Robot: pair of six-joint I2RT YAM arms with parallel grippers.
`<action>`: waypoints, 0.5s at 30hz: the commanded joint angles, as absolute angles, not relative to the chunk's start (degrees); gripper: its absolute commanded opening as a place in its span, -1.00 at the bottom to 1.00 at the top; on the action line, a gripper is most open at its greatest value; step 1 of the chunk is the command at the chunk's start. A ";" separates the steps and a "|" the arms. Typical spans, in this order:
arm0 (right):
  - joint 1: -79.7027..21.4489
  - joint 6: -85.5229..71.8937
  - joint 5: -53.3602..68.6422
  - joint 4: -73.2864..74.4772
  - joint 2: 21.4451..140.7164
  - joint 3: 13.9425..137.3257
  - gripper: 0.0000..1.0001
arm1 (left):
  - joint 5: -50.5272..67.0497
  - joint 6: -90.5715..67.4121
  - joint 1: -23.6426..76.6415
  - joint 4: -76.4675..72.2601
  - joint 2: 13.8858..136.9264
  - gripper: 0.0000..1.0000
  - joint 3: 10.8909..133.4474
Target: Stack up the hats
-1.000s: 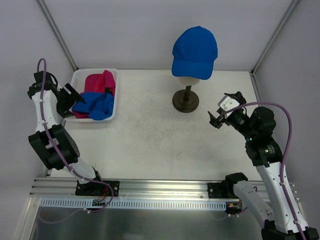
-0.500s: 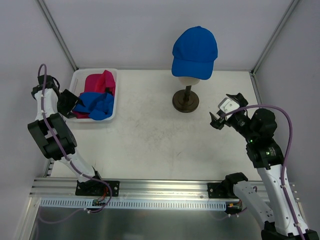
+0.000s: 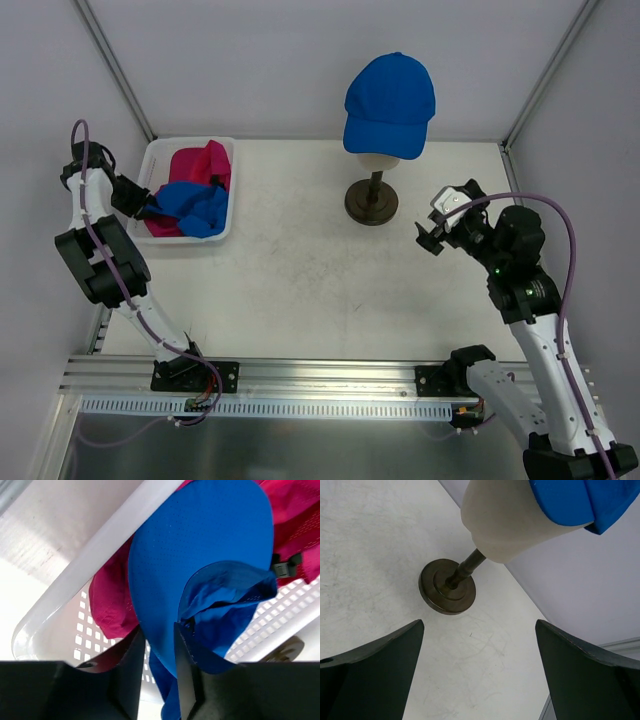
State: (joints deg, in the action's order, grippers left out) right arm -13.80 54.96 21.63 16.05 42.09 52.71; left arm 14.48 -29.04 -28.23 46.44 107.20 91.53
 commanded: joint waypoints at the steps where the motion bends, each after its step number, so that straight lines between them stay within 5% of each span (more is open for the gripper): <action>1: -13.97 51.69 22.50 12.84 42.36 56.86 0.99 | 17.66 -28.57 -28.21 45.53 108.01 -0.53 95.27; 8: -13.97 50.19 21.80 12.66 42.89 58.89 0.99 | 22.14 -26.72 -27.51 45.18 109.86 -1.00 98.60; 15: -13.97 46.77 21.62 11.25 41.49 61.78 0.99 | 38.91 -21.20 -26.55 41.49 104.16 -1.00 105.54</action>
